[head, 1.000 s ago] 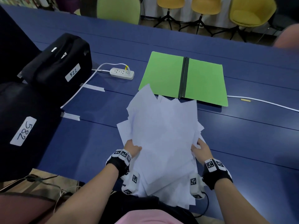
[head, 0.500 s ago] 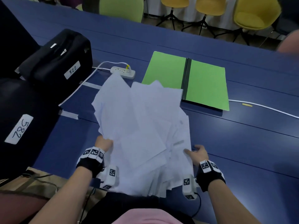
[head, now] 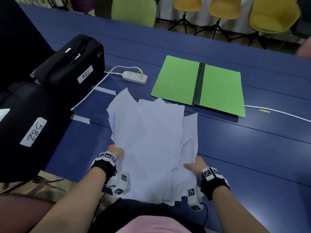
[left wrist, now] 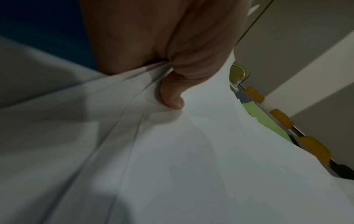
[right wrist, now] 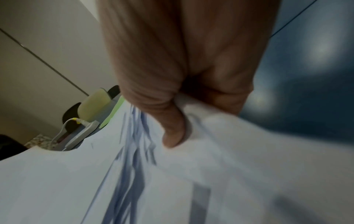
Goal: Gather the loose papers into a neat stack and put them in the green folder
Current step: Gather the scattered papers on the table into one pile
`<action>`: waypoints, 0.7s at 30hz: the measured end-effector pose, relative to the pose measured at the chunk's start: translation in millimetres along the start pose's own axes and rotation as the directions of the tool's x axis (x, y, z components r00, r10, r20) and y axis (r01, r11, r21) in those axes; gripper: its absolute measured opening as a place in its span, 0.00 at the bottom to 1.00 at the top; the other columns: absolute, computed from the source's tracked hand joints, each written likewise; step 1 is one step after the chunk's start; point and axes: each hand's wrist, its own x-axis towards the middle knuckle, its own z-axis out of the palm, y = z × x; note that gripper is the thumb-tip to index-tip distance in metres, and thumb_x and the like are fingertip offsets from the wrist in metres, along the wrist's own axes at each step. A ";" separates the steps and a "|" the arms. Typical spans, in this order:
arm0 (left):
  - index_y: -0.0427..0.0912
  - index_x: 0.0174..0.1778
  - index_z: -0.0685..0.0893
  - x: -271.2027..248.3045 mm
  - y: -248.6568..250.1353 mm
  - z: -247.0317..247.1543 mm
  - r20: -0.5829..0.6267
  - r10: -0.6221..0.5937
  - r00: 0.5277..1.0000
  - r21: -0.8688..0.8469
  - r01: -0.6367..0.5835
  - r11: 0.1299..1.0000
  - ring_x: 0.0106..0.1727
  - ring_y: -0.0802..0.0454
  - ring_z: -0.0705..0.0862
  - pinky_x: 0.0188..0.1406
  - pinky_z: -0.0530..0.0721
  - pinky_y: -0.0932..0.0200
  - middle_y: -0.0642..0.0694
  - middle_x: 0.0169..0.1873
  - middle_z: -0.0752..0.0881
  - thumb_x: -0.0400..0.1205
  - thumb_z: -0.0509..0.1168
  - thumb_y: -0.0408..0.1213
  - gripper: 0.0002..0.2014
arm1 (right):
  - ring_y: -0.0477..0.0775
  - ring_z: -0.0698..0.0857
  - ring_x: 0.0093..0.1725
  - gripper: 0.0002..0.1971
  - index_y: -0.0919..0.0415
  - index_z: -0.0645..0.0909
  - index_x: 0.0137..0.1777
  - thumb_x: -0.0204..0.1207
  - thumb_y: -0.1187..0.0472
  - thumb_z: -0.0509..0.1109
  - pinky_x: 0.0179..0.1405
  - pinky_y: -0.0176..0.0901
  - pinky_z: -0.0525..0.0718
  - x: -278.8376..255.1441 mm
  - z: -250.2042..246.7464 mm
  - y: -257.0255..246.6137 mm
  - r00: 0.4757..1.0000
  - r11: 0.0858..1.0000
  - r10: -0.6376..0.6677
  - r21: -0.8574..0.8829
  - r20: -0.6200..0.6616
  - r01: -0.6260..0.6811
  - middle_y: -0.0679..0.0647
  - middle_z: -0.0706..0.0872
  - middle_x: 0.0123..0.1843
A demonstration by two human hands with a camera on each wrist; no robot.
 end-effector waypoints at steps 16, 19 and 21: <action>0.32 0.35 0.77 -27.2 16.6 16.7 0.065 0.033 0.997 0.126 -0.041 0.991 0.58 0.39 0.82 0.52 0.77 0.55 0.40 0.43 0.77 0.83 0.58 0.29 0.10 | 0.60 0.86 0.51 0.14 0.72 0.82 0.60 0.77 0.64 0.65 0.56 0.50 0.83 -40.6 -137.3 -25.5 0.527 0.855 0.084 0.332 -0.846 0.397 0.67 0.87 0.54; 0.29 0.47 0.81 -32.3 23.4 28.3 0.099 0.024 0.995 0.080 -0.032 0.996 0.54 0.41 0.80 0.52 0.77 0.57 0.41 0.46 0.79 0.81 0.60 0.28 0.07 | 0.53 0.84 0.54 0.16 0.70 0.80 0.65 0.79 0.66 0.66 0.60 0.42 0.80 -44.9 -118.1 -30.9 0.606 0.752 0.075 0.444 -0.792 0.487 0.56 0.84 0.56; 0.30 0.59 0.80 -27.7 23.8 37.8 0.119 0.034 0.992 0.082 -0.043 0.996 0.49 0.43 0.78 0.48 0.76 0.59 0.40 0.46 0.83 0.80 0.62 0.30 0.13 | 0.55 0.85 0.55 0.16 0.72 0.80 0.64 0.78 0.67 0.68 0.62 0.48 0.81 -36.8 -96.5 -25.9 0.706 0.775 0.042 0.469 -0.707 0.423 0.58 0.85 0.57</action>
